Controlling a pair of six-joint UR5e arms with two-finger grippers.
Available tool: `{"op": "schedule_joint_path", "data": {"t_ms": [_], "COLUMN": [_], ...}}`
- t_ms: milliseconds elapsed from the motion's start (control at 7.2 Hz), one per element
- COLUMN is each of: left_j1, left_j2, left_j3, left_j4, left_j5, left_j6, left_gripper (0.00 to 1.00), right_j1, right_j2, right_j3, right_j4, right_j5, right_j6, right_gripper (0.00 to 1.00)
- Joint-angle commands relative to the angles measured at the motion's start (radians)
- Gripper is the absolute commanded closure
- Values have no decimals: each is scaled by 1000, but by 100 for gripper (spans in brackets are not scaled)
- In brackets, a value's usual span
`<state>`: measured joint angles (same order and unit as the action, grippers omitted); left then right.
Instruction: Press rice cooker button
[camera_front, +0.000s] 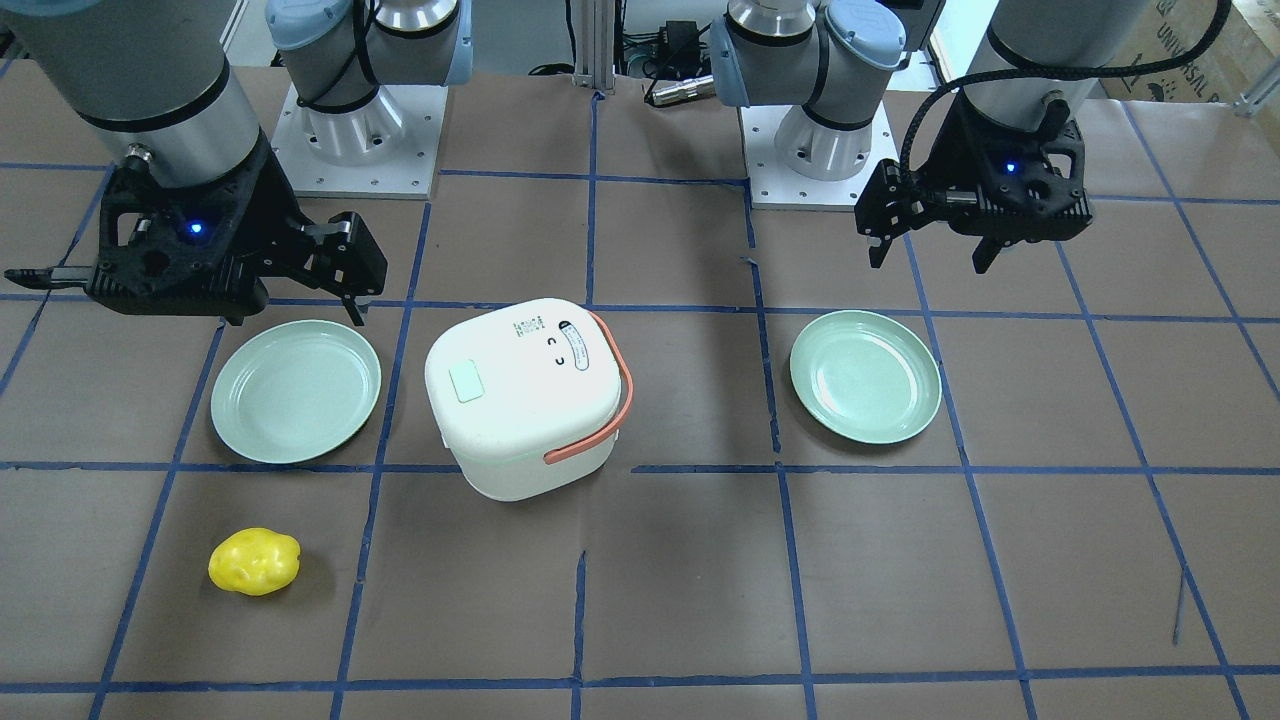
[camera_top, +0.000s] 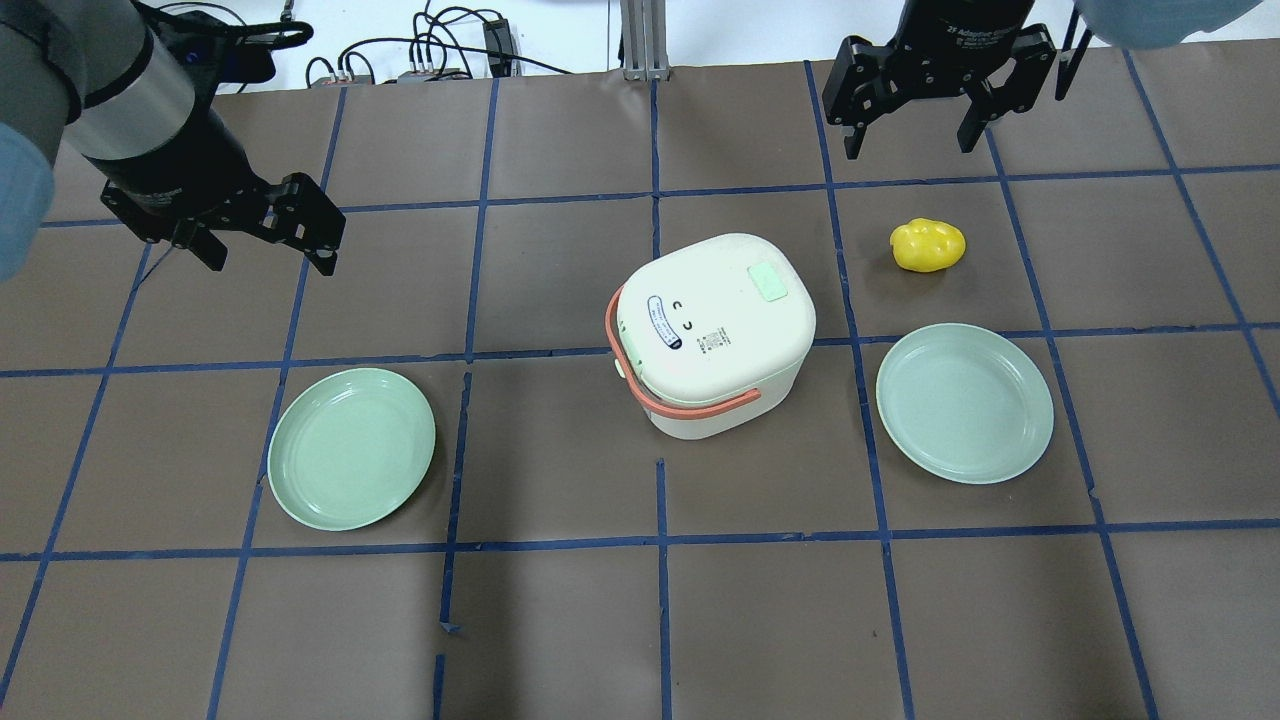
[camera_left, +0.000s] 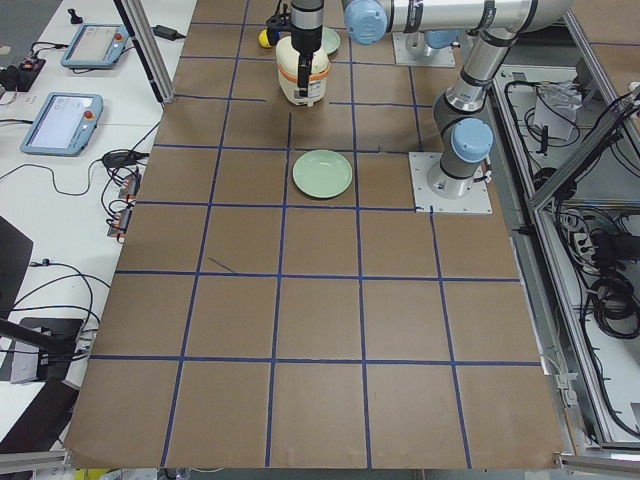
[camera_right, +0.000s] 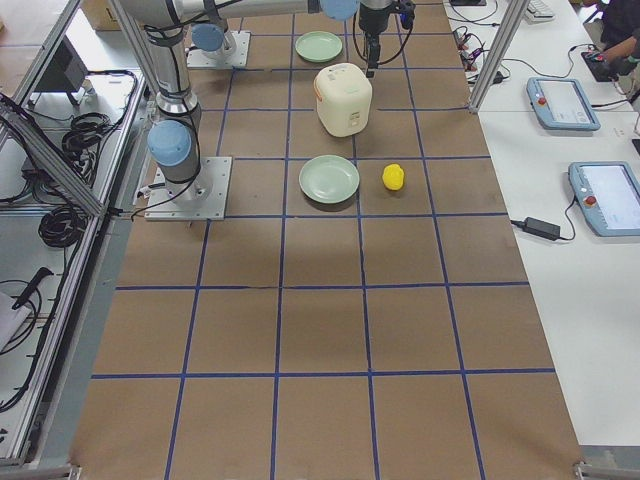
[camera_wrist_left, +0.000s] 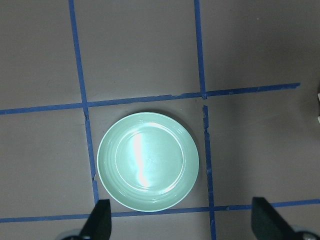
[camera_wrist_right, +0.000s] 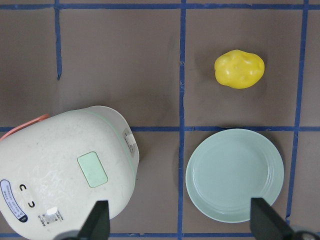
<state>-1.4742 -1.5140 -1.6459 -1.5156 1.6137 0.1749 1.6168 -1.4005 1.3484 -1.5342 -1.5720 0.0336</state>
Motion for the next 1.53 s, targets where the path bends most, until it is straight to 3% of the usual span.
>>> {"op": "schedule_joint_path", "data": {"t_ms": [0,833,1111,1389], "left_j1": [0,0,0,0], "left_j2": [0,0,0,0], "left_j3": [0,0,0,0], "left_j4": [0,0,0,0], "left_j5": [0,0,0,0], "left_j6": [0,0,0,0], "left_gripper": [0,0,0,0], "right_j1": [0,2,2,2], "right_j2": [0,-11,-20,-25], "right_j3": [0,2,-3,-6], "right_j4": [2,20,101,100], "right_j5": [1,-5,-11,1], "right_j6": [0,-24,-38,-5], "right_gripper": [0,0,0,0]}}
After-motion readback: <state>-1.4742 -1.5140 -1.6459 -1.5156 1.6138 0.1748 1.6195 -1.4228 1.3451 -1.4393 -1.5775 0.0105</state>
